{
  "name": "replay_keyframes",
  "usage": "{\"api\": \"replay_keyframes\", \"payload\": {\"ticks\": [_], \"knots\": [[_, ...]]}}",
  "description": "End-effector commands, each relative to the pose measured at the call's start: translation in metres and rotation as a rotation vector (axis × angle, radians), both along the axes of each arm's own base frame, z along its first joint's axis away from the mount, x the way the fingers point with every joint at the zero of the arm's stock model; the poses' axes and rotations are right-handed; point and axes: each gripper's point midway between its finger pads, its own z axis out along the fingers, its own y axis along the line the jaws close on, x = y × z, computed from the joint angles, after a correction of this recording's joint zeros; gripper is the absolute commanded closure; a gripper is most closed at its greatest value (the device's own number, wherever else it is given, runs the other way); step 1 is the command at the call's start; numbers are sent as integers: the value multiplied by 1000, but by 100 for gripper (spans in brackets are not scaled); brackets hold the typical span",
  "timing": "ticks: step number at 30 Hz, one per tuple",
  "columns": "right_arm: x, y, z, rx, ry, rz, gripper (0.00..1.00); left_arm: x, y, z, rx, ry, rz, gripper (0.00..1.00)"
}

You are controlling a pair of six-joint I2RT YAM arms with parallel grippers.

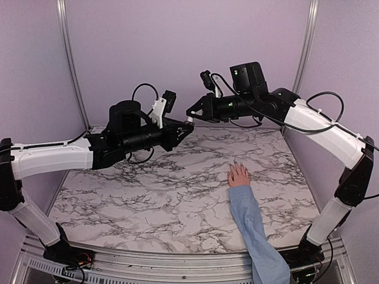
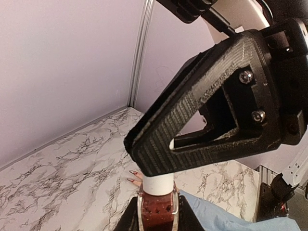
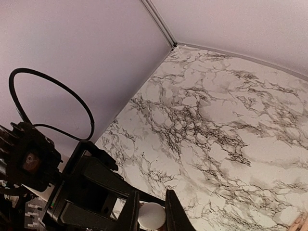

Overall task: Paint the nails
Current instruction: Pick up the nail polish bottle from the center of the board, then unscrew the nail polish bottle.

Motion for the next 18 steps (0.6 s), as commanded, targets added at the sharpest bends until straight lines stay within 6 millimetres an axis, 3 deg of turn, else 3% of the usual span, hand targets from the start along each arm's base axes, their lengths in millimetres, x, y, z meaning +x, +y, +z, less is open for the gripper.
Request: {"api": "replay_keyframes", "payload": {"ticks": [1,11,18], "knots": [[-49,25,56,159,-113,275,100,-42,-11,67,-213,-103,-231,100],[-81,29,73,232,-182,483,100,-73,-13,96,-307,-110,-445,100],[-87,28,80,241,-214,520,98,-73,-8,101,-315,-134,-432,100]]}}
